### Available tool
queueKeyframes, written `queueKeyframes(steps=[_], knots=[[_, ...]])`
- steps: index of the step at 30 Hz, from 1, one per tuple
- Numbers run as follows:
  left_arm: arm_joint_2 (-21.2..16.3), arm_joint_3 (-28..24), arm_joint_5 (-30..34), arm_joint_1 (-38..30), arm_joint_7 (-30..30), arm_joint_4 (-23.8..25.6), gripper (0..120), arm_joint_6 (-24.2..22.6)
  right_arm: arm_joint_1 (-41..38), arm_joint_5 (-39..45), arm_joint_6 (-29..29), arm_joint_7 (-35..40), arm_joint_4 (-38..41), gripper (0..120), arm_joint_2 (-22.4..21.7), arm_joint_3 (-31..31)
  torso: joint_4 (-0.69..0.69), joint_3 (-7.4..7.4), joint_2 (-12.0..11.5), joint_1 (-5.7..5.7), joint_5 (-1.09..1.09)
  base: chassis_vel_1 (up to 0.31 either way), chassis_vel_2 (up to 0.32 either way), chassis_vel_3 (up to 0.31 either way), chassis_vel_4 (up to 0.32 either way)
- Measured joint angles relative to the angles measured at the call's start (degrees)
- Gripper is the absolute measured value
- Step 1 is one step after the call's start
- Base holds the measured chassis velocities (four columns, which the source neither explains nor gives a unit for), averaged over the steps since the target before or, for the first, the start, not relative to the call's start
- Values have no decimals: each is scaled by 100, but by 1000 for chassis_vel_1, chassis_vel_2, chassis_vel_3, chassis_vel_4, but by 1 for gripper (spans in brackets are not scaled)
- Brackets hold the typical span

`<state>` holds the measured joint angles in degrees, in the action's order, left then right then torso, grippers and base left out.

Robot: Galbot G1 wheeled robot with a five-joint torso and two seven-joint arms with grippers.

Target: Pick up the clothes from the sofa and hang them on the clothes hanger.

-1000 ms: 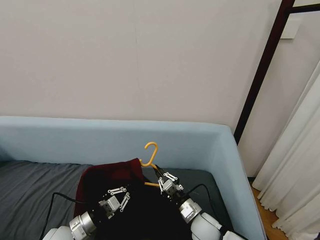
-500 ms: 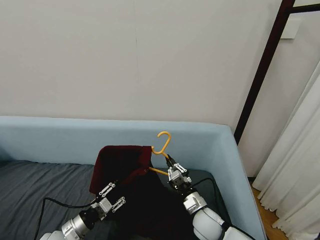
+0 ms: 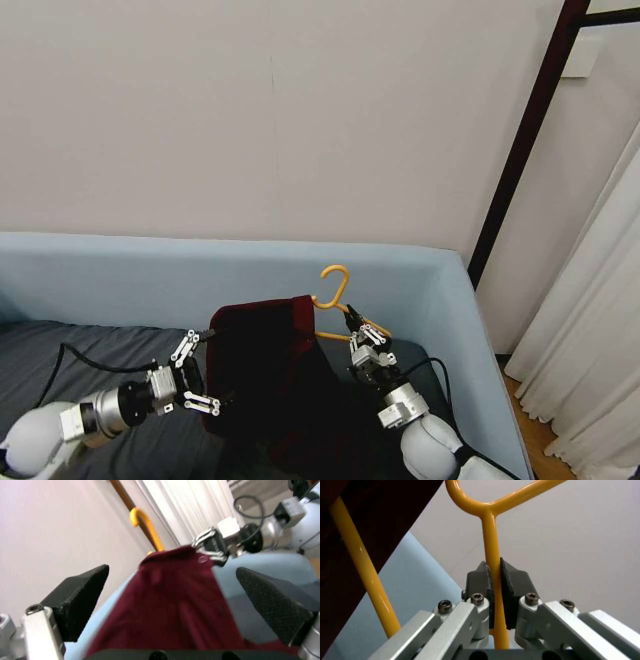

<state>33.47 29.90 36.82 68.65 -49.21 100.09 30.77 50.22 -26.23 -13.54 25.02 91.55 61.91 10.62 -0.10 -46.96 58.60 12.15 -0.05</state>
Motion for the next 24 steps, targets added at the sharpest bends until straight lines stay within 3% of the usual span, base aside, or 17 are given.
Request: queueKeyframes(steps=[6, 16, 20, 23, 24], knots=[[-380, -50, 503, -315, -650, -485, 100, -509, -34, -440, -217, -55, -162, 4, 255, 73, 5, 0, 0, 0, -1, 0, 0, 0, 0], [-333, -127, 783, -453, -1472, -1000, 98, -1223, -78, -739, -347, -69, -276, 4, 412, 389, 3, 0, 0, 0, -1, 0, 0, 0, 0], [-289, -128, 691, -518, -1804, -1119, 92, -1462, -80, -793, -356, -69, -241, 4, 421, 450, 3, 0, 0, 0, 0, 0, 0, 0, 0], [-237, -162, 520, -648, -2094, -1270, 76, -1671, -75, -919, -396, -85, -209, 4, 430, 469, 3, 0, 0, 0, 0, 0, 0, 0, 0], [-237, -162, 520, -648, -2094, -1270, 76, -1671, -75, -919, -396, -85, -209, 4, 430, 469, 3, 0, 0, 0, 0, 0, 0, 0, 0]])
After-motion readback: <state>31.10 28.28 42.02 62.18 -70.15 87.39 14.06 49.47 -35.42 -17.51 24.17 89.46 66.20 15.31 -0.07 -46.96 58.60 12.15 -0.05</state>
